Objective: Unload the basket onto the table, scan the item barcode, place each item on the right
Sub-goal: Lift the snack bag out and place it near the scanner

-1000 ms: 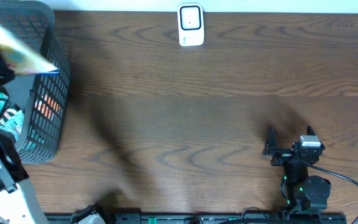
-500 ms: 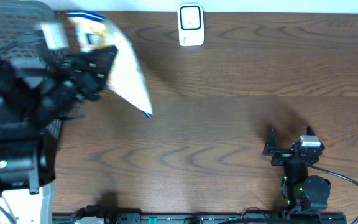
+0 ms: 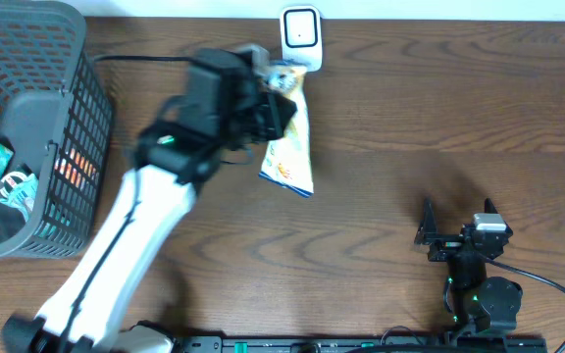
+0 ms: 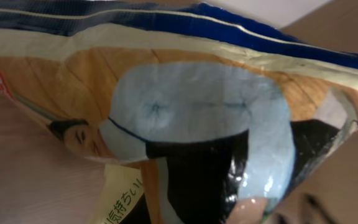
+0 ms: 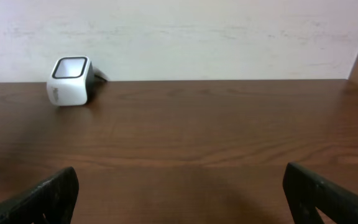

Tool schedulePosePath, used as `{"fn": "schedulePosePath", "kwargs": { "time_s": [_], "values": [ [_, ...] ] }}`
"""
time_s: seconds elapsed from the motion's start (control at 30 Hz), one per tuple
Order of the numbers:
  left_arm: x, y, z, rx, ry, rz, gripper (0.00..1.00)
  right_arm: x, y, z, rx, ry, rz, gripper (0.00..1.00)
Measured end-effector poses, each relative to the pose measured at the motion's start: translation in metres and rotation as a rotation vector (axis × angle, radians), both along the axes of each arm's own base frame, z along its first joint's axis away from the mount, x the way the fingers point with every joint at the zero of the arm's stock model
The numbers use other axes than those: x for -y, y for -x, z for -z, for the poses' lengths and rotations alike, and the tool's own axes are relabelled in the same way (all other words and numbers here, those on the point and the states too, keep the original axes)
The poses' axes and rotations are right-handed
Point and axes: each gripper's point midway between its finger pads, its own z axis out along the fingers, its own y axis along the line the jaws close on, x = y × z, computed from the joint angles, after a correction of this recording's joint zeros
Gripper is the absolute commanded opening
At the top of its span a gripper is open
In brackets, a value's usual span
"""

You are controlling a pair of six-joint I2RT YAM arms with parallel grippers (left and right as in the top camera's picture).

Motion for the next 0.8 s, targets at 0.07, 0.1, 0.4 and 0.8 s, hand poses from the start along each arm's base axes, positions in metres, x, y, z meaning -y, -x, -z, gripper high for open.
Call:
{"fn": "schedulePosePath", "kwargs": {
  "time_s": [0.07,0.1,0.4,0.8],
  "values": [
    [0.009,-0.007,0.031,-0.036,-0.084,-0.025,0.08,0.0,0.0,0.0,0.0,0.0,0.0,0.99],
    [0.011,-0.011,0.05,-0.052,-0.139,-0.044,0.08,0.0,0.0,0.0,0.0,0.0,0.0,0.99],
    [0.027,-0.053,0.133,-0.058,-0.287,-0.12,0.42,0.0,0.0,0.0,0.0,0.0,0.0,0.99],
    [0.032,-0.07,0.073,0.121,-0.191,-0.154,0.73,0.0,0.0,0.0,0.0,0.0,0.0,0.99]
  ]
}}
